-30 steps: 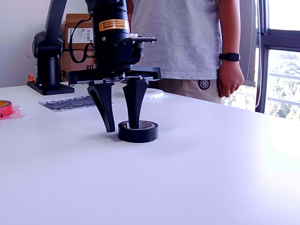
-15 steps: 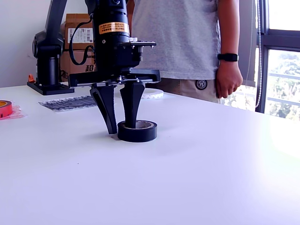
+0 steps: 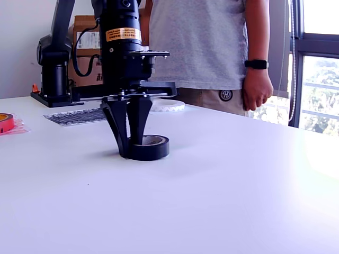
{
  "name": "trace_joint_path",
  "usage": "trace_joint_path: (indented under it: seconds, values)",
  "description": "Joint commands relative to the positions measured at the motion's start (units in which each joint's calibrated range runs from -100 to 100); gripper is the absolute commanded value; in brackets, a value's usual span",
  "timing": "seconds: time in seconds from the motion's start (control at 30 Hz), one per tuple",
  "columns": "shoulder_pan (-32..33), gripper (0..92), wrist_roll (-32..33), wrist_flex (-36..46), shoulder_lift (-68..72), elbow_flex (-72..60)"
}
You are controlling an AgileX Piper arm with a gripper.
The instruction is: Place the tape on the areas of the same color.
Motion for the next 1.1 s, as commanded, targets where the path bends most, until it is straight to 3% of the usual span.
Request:
trace_joint_path:
  seconds: [0.0,0.2,0.5,1.07]
  values:
    - [0.2,0.0,-0.2,1.0,-6.0,0.9]
    - [-0.4,0.0,-1.5,8.1,-16.5,3.1]
    - [-2.2,0.0,-9.9,6.8,-34.0,24.6]
    - [-1.9,0.0,-24.9,-29.3,-67.9,81.9]
